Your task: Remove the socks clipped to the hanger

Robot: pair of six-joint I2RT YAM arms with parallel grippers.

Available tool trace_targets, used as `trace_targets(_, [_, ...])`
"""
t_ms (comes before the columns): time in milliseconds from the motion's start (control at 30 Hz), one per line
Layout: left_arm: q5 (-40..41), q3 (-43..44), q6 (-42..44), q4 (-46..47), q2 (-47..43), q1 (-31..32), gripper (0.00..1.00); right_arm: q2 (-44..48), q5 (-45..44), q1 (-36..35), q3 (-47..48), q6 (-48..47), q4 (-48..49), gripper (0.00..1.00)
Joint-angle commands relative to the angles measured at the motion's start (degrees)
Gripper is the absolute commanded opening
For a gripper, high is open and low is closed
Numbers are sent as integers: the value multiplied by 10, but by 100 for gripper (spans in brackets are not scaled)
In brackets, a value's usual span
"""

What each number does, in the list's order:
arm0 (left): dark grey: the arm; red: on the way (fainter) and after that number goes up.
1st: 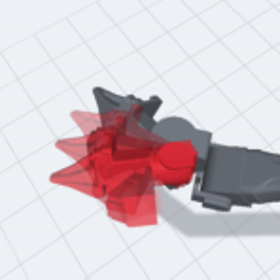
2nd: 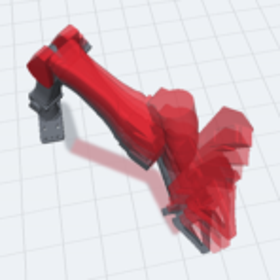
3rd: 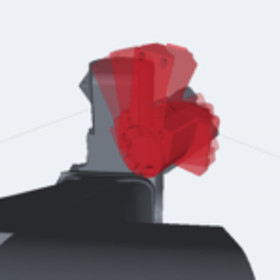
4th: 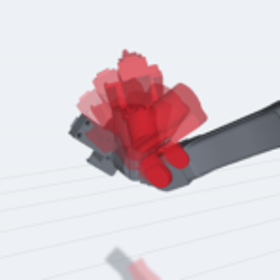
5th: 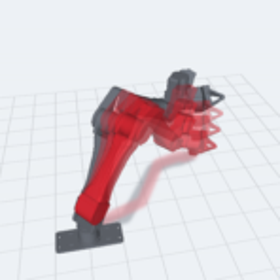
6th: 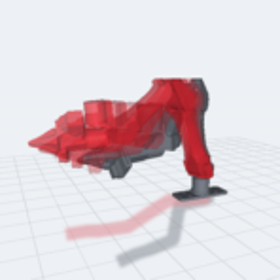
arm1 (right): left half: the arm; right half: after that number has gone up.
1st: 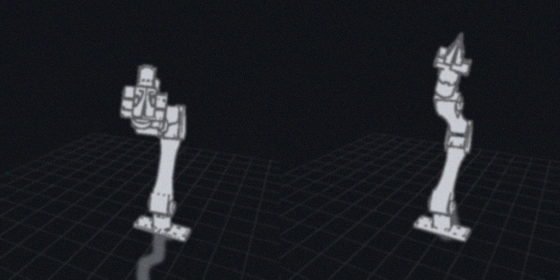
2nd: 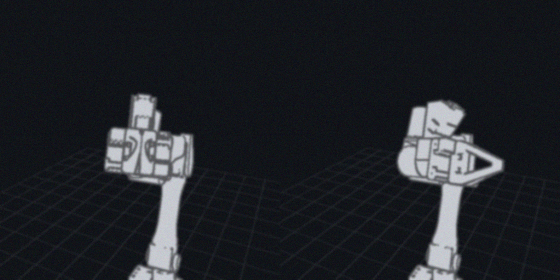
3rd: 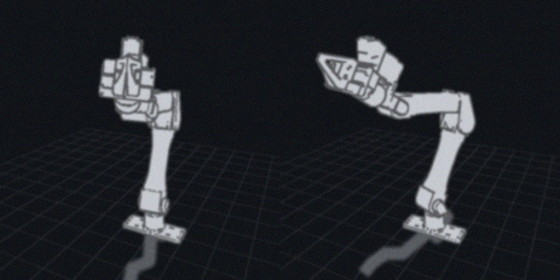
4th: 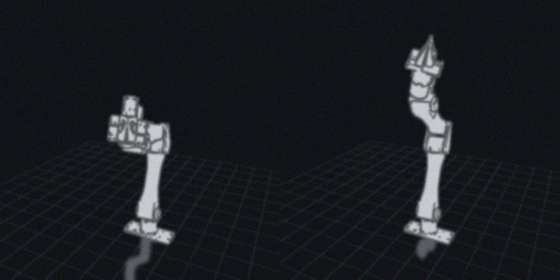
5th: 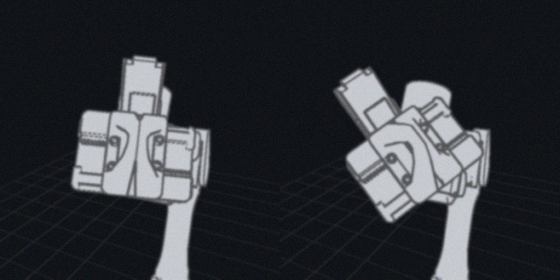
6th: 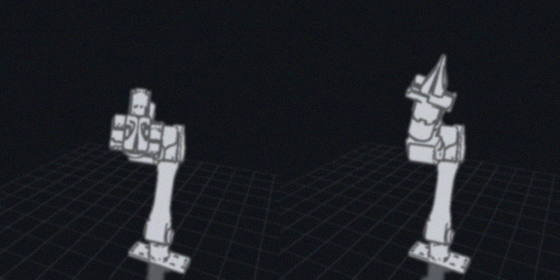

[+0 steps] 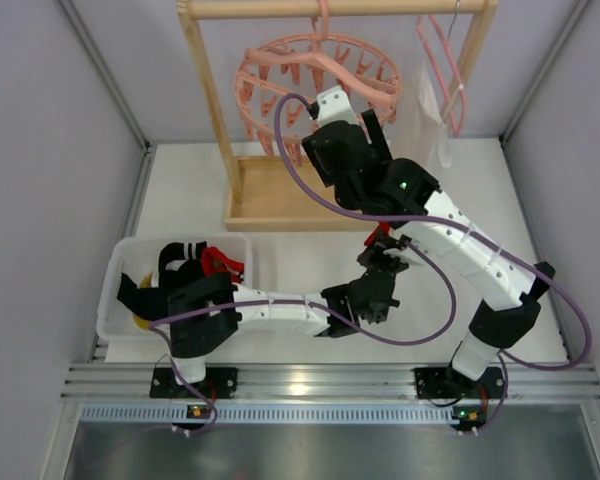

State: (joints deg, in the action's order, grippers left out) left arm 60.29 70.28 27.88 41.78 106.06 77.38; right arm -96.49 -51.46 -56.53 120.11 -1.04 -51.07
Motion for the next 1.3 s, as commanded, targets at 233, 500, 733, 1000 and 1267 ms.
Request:
trace_targets(233, [-9, 23, 4, 4, 4, 7, 0, 6, -18, 7, 1, -41, 15, 72])
trace_targets(500, [-10, 22, -1, 4, 1, 7, 0, -12, -12, 23, 0, -57, 32, 64])
trace_targets(733, [-11, 18, -1, 5, -3, 7, 0, -32, -38, 24, -1, -73, 47, 62])
trace_targets(1000, [-14, 12, -5, 5, -13, 7, 0, -38, -67, 32, -17, -92, 85, 49])
trace_targets(1267, [-18, 7, -12, 5, -10, 7, 0, -35, -65, 33, -25, -92, 95, 23])
